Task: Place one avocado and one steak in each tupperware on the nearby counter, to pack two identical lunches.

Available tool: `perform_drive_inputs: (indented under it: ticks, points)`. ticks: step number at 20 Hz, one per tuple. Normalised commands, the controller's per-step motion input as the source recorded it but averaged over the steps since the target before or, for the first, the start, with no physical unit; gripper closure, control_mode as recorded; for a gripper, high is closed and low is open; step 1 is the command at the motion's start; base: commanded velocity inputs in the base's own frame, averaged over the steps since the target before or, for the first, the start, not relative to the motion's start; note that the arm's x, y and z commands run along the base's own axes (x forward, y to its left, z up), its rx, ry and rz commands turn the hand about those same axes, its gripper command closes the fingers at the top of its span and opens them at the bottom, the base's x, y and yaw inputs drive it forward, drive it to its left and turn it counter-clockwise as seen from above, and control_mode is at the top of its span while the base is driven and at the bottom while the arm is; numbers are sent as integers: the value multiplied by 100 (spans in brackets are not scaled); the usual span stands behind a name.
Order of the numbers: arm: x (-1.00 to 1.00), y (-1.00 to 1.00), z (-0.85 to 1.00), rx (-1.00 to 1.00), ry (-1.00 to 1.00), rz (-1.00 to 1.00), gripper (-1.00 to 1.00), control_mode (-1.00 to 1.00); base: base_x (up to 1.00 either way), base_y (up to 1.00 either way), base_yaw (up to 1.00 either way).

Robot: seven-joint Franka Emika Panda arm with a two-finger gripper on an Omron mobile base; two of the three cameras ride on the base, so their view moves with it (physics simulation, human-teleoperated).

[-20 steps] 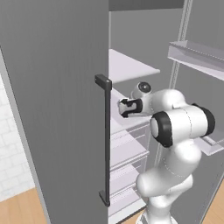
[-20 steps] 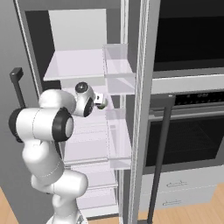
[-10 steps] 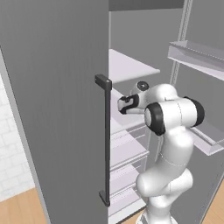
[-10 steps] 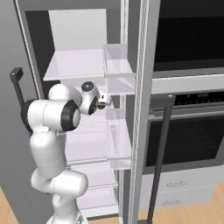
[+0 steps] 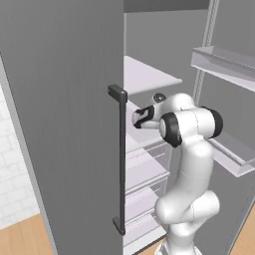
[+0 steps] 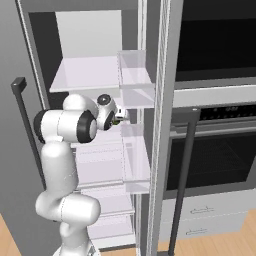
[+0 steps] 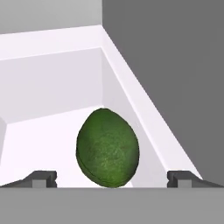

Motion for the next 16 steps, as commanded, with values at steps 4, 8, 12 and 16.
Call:
perform_drive_inputs:
  ticks: [4, 8, 12, 16]
  points:
    - [40, 0, -11, 0, 11, 0, -100, -100, 0, 0, 0]
    - [20, 0, -22, 0, 8, 0, -100, -100, 0, 0, 0]
    - [14, 0, -24, 0, 1, 0, -100, -100, 0, 0, 0]
    - [3, 0, -27, 0, 2, 0, -100, -100, 0, 0, 0]
